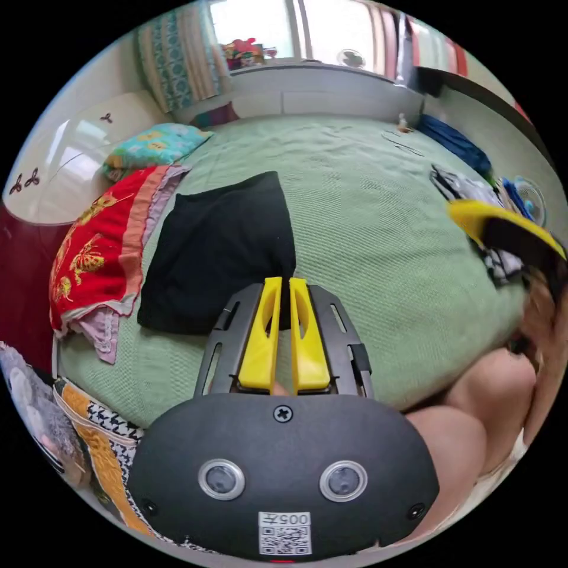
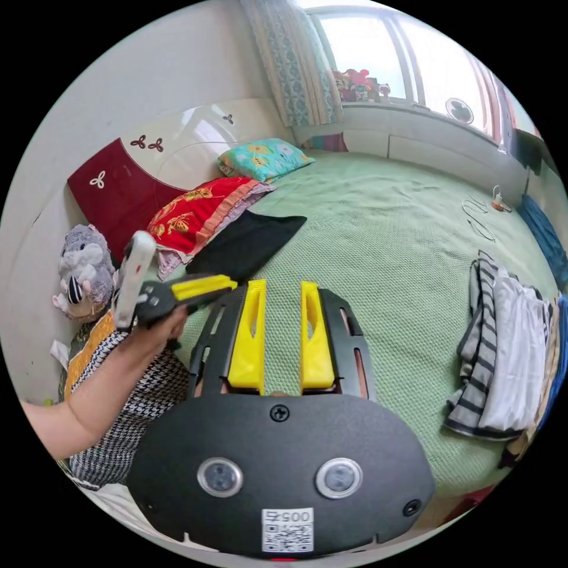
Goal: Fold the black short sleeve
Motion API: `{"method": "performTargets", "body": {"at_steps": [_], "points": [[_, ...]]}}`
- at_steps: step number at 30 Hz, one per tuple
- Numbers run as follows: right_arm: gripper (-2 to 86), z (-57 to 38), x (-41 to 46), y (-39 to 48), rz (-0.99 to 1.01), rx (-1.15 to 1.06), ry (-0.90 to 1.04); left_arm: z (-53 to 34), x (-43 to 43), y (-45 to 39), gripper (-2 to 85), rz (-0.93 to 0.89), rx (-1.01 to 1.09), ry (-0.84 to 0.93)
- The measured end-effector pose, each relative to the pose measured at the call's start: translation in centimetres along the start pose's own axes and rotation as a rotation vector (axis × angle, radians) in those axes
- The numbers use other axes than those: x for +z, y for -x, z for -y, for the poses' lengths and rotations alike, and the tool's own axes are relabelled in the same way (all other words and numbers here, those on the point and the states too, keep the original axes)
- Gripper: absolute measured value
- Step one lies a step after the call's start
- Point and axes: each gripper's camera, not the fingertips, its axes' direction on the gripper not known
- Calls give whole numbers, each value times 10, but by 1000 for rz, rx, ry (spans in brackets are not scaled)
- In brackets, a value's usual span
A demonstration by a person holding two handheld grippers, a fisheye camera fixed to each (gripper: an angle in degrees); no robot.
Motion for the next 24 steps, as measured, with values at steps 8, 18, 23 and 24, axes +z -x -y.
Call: {"method": "performTargets", "body": {"at_steps": [8,18,23,24], "points": [[112,87,148,-26,94,160,301,-73,-41,14,32,-158,-88,-40],[-9,138,155,-9,-129,-5,175,-33,-43,4,37,-377,10,-107],[-3,173,161,-68,-405,-5,235,23,-20,-45,44,-310,115,3],[0,175,163,-75,-457,2,252,27,-24,-45,46,-314,100,15]]}}
